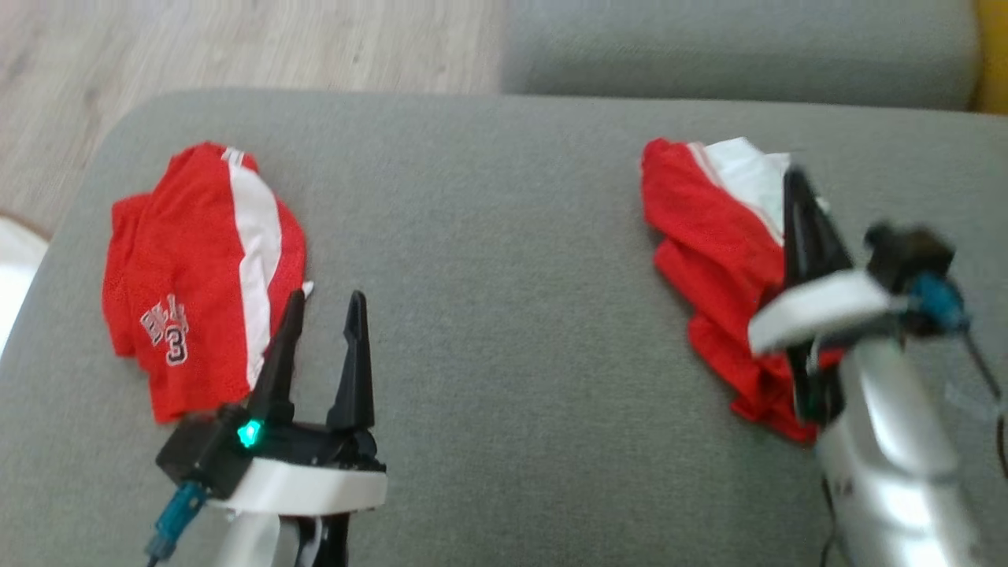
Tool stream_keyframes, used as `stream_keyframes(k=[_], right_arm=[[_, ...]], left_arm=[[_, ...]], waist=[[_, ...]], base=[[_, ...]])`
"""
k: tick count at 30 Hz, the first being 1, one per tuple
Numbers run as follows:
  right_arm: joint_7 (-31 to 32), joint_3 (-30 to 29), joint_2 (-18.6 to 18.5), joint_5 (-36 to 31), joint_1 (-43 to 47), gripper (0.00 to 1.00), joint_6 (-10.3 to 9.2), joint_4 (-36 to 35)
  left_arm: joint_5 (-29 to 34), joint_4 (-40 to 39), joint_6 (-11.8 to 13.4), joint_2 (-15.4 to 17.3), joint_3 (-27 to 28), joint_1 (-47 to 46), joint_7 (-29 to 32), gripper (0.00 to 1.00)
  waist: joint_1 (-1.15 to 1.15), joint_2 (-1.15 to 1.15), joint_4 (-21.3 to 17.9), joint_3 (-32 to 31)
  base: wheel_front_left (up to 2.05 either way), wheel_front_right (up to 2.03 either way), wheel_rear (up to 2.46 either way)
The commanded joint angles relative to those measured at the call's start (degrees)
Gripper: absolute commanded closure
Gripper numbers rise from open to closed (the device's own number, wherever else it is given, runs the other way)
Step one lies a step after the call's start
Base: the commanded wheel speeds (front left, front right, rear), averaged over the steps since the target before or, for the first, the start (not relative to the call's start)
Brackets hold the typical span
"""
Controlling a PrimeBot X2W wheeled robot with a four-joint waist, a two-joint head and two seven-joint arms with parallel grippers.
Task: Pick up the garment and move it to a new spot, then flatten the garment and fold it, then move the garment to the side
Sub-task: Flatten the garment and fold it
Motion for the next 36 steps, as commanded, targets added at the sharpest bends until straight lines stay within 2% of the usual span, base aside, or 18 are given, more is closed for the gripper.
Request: stream_keyframes(k=[1,5,6,7,8,14,21,28,36], right_arm=[[-0.54,2.08,0.54,-0.22,1.27,1.0,0.41,-4.62],[-0.54,3.71,0.54,-0.54,9.87,1.0,0.41,-11.46],[-0.54,3.69,0.54,-0.27,11.94,0.96,0.41,-12.91],[-0.54,3.65,0.54,-0.04,13.96,0.14,0.41,-14.34],[-0.54,3.64,0.54,0.2,15.86,0.0,0.41,-15.89],[-0.54,3.09,0.54,2.95,25.16,0.0,0.41,-21.19],[-0.54,3.75,0.54,3.65,27.13,0.0,0.41,-22.57],[-0.34,1.4,0.54,2.65,24.15,0.0,0.41,-21.06],[5.61,-6.88,0.54,0.76,10.95,0.0,0.41,-12.8]], left_arm=[[0.65,-1.81,0.09,0.0,1.67,-0.81,-0.54,0.0],[1.96,-1.12,0.09,-0.01,1.51,1.19,-0.54,0.0],[2.55,-0.88,0.09,-0.01,1.52,1.68,-0.54,0.0],[3.0,-0.63,0.09,-0.01,1.49,2.2,-0.54,0.0],[3.4,-0.45,0.1,-0.01,1.67,2.71,-0.54,0.0],[6.29,1.62,0.11,-0.01,1.57,4.86,-0.54,0.0],[6.19,2.22,0.1,-0.01,2.16,5.39,-0.54,0.0],[6.19,2.09,0.1,-0.01,1.52,4.58,-0.54,0.0],[6.39,1.59,0.1,-0.01,0.25,1.3,-0.54,0.0]], waist=[[0.01,0.0,-1.64,-2.07],[0.01,0.0,-3.3,-4.33],[0.01,0.0,-3.67,-4.86],[0.01,0.0,-4.0,-5.29],[0.01,0.0,-4.42,-5.56],[0.01,0.0,-5.9,-6.42],[0.01,0.0,-6.53,-6.18],[0.01,0.0,-5.73,-4.11],[0.01,0.0,-3.52,1.91]], base=[[0.0,0.0,0.0],[0.0,0.0,0.0],[0.0,0.0,0.0],[0.0,0.0,0.0],[0.0,0.0,0.0],[0.0,0.0,0.0],[0.0,0.0,0.0],[0.0,0.0,0.0],[0.0,0.0,0.0]])
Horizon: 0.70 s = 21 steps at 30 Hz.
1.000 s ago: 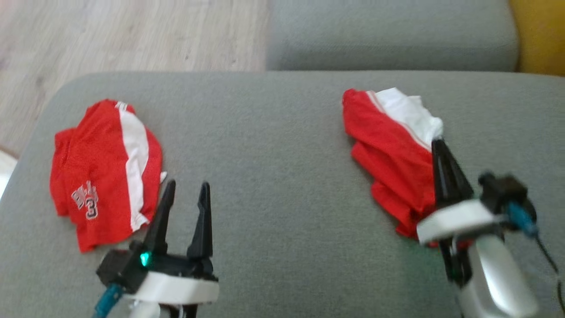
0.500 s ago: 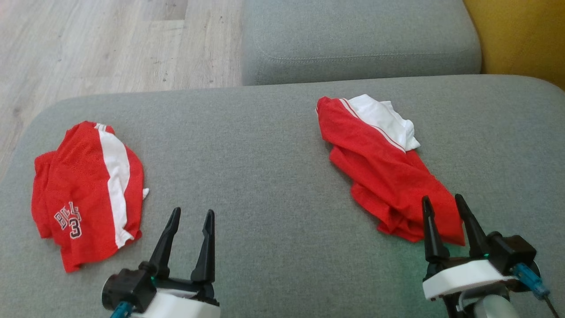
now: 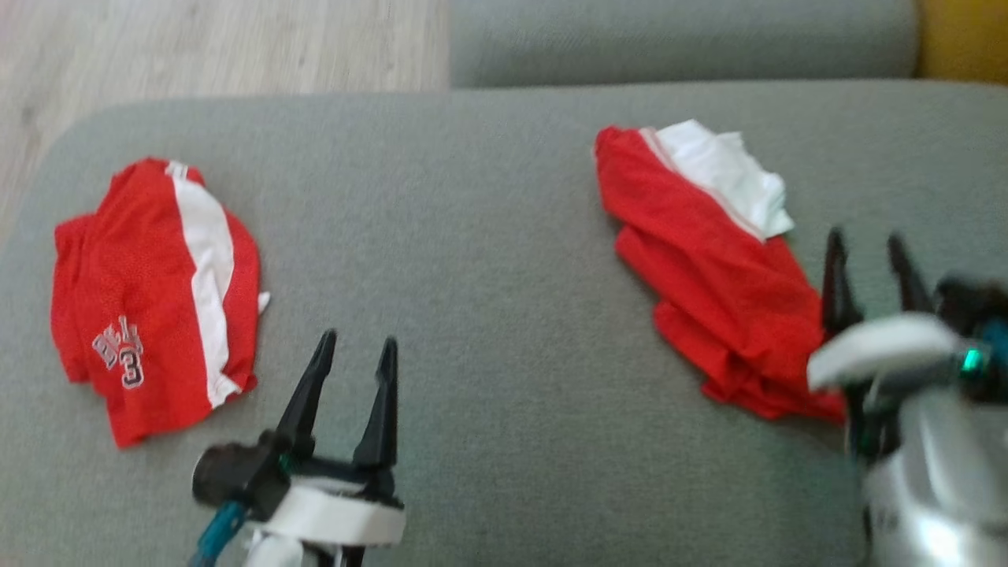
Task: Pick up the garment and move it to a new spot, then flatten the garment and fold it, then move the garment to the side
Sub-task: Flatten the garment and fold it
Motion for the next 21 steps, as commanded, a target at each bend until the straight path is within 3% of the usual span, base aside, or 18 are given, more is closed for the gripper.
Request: stream_keyframes(k=[1,12,21], right_arm=[[0.28,0.79,-0.26,-0.48,-3.74,0.0,0.41,-0.92],[5.62,-17.03,-0.26,-11.12,-24.95,0.0,0.41,23.0],[4.93,-28.57,-0.26,-23.8,-30.39,0.0,0.41,30.18]], left_arm=[[0.26,-2.01,0.09,-0.05,1.4,-2.78,-0.54,0.0],[-1.15,-1.49,0.09,0.28,-1.62,-7.74,-0.54,0.0],[-2.15,-1.42,0.09,0.34,-2.24,-9.14,-0.54,0.0]], waist=[[-0.01,0.0,1.45,2.27],[-0.01,0.0,6.7,8.83],[-0.01,0.0,8.97,10.82]], base=[[0.0,0.0,0.0],[0.0,0.0,0.0],[0.0,0.0,0.0]])
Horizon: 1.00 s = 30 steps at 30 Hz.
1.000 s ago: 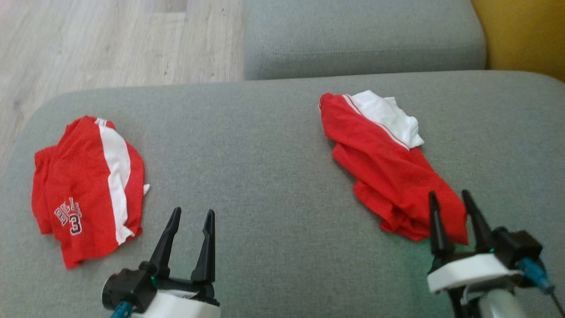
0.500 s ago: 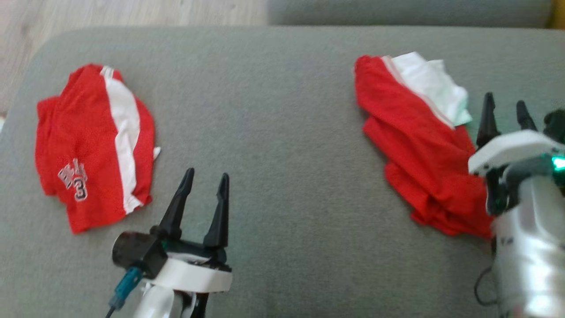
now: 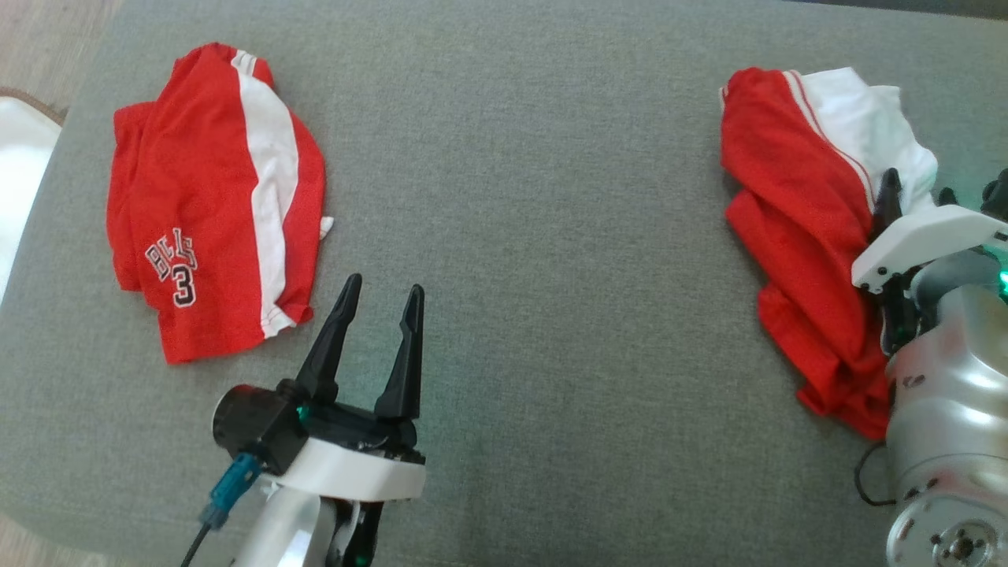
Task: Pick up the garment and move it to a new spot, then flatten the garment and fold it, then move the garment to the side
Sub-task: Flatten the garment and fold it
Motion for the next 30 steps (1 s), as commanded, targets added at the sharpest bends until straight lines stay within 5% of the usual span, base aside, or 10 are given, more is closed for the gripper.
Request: stream_keyframes(k=[1,4,5,6,12,16,21,22,25,30], right_arm=[[-0.73,-0.43,-0.05,-2.61,-2.63,0.0,0.41,-0.76],[-1.59,-2.89,-0.05,-5.29,-3.91,0.07,0.41,0.76],[-2.4,-3.52,-0.05,-5.74,-4.43,0.87,0.41,1.32],[-3.34,-3.8,-0.05,-6.37,-4.89,1.0,0.41,1.85],[-11.21,-2.33,-0.05,-7.52,-8.12,1.0,0.41,6.39],[-12.39,5.91,-0.05,-2.73,-12.04,1.0,0.41,7.74],[-12.43,35.64,-0.05,22.31,-9.08,1.0,0.41,-0.71],[-12.43,35.64,-0.05,22.31,-9.08,1.0,0.41,-0.71],[-12.44,52.76,-0.05,34.46,0.08,1.0,0.41,-12.49],[-11.62,70.24,-0.05,42.86,9.46,1.0,0.41,-22.94]], left_arm=[[-0.3,-1.59,0.09,0.32,1.55,-2.16,-0.54,0.0],[-0.46,-1.73,0.09,0.4,1.47,-2.34,-0.54,0.0],[-0.49,-1.72,0.09,0.42,1.44,-2.37,-0.54,0.0],[-0.52,-1.7,0.09,0.44,1.41,-2.39,-0.54,0.0],[-0.67,-0.99,0.09,0.44,1.34,-2.18,-0.54,0.0],[-0.93,-0.83,0.09,0.37,1.56,-1.45,-0.54,0.0],[-1.21,-0.62,0.09,0.22,1.85,-0.24,-0.54,0.0],[-1.21,-0.62,0.09,0.22,1.85,-0.24,-0.54,0.0],[-0.96,-0.82,0.09,0.15,2.59,0.94,-0.54,0.0],[-0.55,-1.33,0.09,0.05,3.56,2.8,-0.54,0.0]], waist=[[-0.01,0.0,0.45,0.51],[-0.01,0.0,0.67,0.95],[-0.01,0.0,0.69,1.02],[-0.01,0.0,0.67,1.06],[-0.01,0.0,-0.08,-0.93],[-0.01,0.0,-0.55,-3.36],[-0.01,0.0,-0.53,-7.25],[-0.01,0.0,-0.53,-7.25],[-0.01,0.0,-0.77,-9.69],[-0.01,0.0,-0.31,-12.69]], base=[[0.0,0.0,0.0],[0.0,0.0,0.0],[0.0,0.0,0.0],[0.0,0.0,0.0],[0.0,0.0,0.0],[0.0,0.0,0.0],[0.0,0.0,0.0],[0.0,0.0,0.0],[0.0,0.0,0.0],[0.0,0.0,0.0]])
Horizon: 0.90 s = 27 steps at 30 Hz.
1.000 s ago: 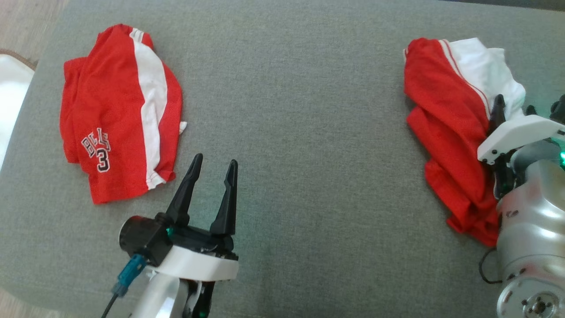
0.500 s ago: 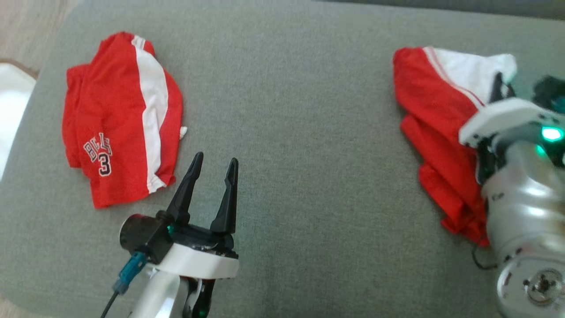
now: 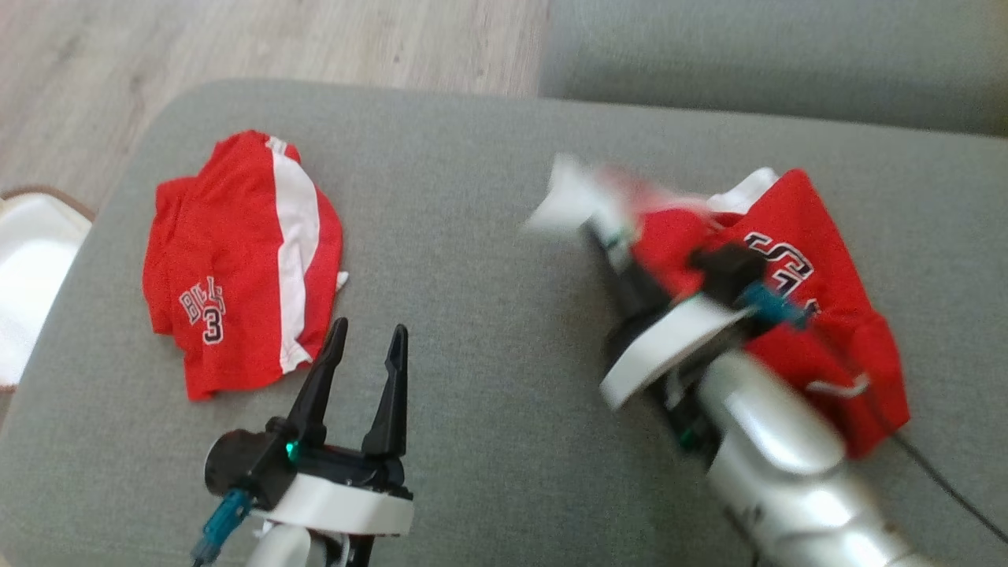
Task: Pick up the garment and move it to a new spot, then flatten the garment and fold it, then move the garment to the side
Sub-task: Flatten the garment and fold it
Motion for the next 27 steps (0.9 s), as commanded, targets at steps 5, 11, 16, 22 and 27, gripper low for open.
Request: stream_keyframes(k=[5,11,16,22,27], right_arm=[[1.41,12.01,0.71,4.62,1.12,0.69,0.41,-8.02],[2.05,15.05,0.71,5.15,3.32,0.0,0.41,-8.17],[1.16,7.59,0.71,1.71,3.85,0.0,0.41,-4.94],[-0.19,-9.94,0.71,-7.41,6.12,0.0,0.41,-2.27],[-0.84,-22.38,0.71,-13.43,11.95,0.0,0.41,-6.12]], left_arm=[[0.27,-2.18,0.09,-0.02,2.96,0.46,-0.54,0.0],[0.28,-2.67,0.09,-0.06,4.31,1.82,-0.54,0.0],[-0.2,-3.79,0.1,-0.08,5.35,2.26,-0.54,0.0],[-0.96,-6.06,0.42,-0.08,5.82,2.38,-0.54,0.0],[-1.33,-7.19,0.7,-0.09,5.65,2.37,-0.54,0.0]], waist=[[0.01,0.0,0.51,-3.17],[0.01,0.0,-0.55,-4.34],[0.01,0.0,-3.12,-5.06],[0.01,0.0,-7.21,-5.52],[0.01,0.0,-9.95,-5.44]], base=[[0.0,0.0,0.0],[0.0,0.0,0.0],[0.0,0.0,0.0],[0.0,0.0,0.0],[0.0,0.0,0.0]])
